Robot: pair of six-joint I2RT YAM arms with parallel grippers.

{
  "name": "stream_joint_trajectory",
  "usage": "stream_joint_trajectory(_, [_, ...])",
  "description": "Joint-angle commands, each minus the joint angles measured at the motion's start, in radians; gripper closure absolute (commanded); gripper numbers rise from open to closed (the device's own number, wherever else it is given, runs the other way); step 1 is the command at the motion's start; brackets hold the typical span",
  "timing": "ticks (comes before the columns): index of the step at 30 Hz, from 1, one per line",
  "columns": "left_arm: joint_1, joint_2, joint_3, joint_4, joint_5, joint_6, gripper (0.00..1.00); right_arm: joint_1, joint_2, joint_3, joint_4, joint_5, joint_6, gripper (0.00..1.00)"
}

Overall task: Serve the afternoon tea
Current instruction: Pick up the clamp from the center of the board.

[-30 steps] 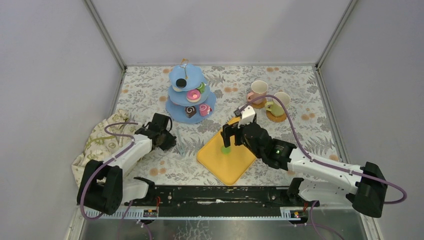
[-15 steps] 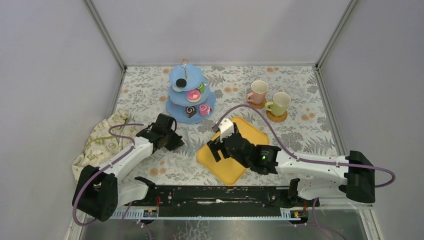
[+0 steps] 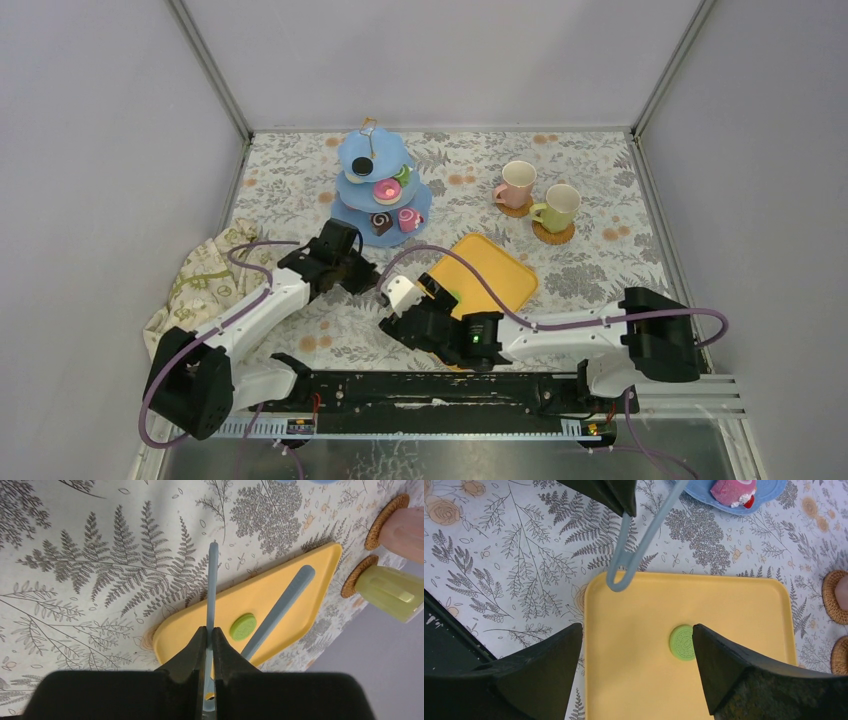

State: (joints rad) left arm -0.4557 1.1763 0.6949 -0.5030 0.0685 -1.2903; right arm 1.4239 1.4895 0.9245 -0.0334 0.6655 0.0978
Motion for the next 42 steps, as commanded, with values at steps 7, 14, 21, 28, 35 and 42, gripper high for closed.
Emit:
stream_joint_trajectory(7, [-0.009, -0.014, 0.046, -0.017, 0.083, -0.032, 1.0, 0.035, 0.126, 0.131, 0.049, 0.119, -0.067, 0.12])
stream_joint_trajectory(14, [-0.021, -0.033, 0.041, -0.022, 0.098, -0.037, 1.0, 0.034, 0.195, 0.167, 0.045, 0.149, -0.082, 0.13])
stream_joint_trajectory(21, [-0.036, -0.061, 0.041, -0.038, 0.094, -0.035, 1.0, 0.016, 0.249, 0.208, 0.034, 0.16, -0.081, 0.16])
stream_joint_trajectory(28, [-0.042, -0.071, 0.036, -0.049, 0.096, -0.027, 1.0, 0.0, 0.264, 0.235, 0.028, 0.168, -0.095, 0.2])
stream_joint_trajectory(35, [-0.055, -0.078, 0.031, -0.06, 0.083, -0.023, 1.0, -0.024, 0.274, 0.251, 0.02, 0.148, -0.095, 0.28])
stream_joint_trajectory(42, [-0.063, -0.086, 0.032, -0.06, 0.077, -0.017, 1.0, -0.049, 0.282, 0.254, 0.001, 0.109, -0.075, 0.41])
